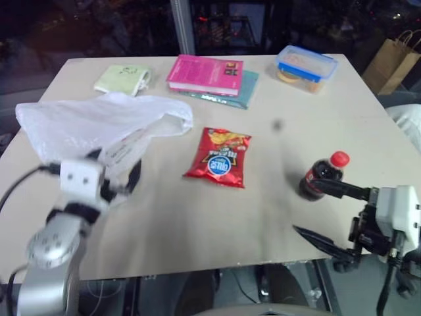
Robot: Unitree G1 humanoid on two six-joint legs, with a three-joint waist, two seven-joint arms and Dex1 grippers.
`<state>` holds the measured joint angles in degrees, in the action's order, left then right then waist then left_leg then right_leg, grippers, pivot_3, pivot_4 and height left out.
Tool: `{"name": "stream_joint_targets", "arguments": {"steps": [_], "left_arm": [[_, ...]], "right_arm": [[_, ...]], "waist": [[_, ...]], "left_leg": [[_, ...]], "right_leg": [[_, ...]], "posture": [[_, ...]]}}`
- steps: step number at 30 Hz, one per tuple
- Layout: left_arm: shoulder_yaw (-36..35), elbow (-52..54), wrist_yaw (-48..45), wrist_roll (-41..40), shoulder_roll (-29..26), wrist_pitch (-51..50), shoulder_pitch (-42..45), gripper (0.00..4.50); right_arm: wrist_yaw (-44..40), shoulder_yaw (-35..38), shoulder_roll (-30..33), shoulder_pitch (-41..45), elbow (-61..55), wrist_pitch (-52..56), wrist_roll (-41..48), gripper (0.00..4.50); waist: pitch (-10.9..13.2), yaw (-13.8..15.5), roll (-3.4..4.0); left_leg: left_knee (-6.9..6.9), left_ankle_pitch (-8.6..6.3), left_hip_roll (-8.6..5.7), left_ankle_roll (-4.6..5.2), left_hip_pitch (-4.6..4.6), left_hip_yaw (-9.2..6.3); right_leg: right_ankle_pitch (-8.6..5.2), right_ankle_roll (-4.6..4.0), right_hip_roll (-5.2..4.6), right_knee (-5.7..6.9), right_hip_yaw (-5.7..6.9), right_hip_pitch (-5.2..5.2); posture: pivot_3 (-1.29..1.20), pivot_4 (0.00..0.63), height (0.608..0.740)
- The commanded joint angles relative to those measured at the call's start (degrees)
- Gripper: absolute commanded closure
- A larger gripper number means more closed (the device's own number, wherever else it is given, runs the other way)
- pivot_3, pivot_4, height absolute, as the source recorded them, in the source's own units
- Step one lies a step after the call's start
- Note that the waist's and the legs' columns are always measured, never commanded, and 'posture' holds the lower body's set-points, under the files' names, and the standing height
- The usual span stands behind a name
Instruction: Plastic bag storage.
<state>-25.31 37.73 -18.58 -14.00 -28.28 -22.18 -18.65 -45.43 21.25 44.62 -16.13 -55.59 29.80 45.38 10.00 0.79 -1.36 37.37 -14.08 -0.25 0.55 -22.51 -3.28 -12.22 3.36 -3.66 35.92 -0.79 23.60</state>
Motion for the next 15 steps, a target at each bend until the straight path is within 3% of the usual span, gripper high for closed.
{"name": "stream_joint_targets", "arguments": {"steps": [1,7,15], "left_arm": [[0.0,1.8,4.6,8.6,-5.0,-4.7,4.6,0.06],[9.7,-6.6,7.0,19.8,-13.0,-13.4,17.5,0.06],[22.5,-24.4,5.3,27.1,-15.5,-14.1,32.9,0.06]], "right_arm": [[0.8,-4.8,0.4,4.4,1.3,-1.0,-1.7,0.0],[1.7,-10.9,-0.2,11.1,3.3,-1.1,-3.4,0.0],[5.4,-18.1,-2.6,18.0,5.6,-1.8,-10.1,0.0]], "waist": [[0.0,1.0,-0.02],[-0.1,1.0,0.0],[0.0,-0.3,-0.06]], "left_leg": [[0.07,0.01,-0.03,-0.01,-0.01,-0.14],[0.15,0.07,0.0,-0.1,0.02,-0.07],[0.03,0.06,-0.05,-0.09,-0.17,-0.07]], "right_leg": [[0.0,0.0,0.01,0.04,0.18,-0.03],[0.1,-0.04,0.12,0.1,0.13,-0.11],[0.36,-0.04,0.12,0.02,0.08,0.08]], "posture": [[0.0,0.15,0.74],[0.0,0.15,0.74],[0.0,0.15,0.74]]}}
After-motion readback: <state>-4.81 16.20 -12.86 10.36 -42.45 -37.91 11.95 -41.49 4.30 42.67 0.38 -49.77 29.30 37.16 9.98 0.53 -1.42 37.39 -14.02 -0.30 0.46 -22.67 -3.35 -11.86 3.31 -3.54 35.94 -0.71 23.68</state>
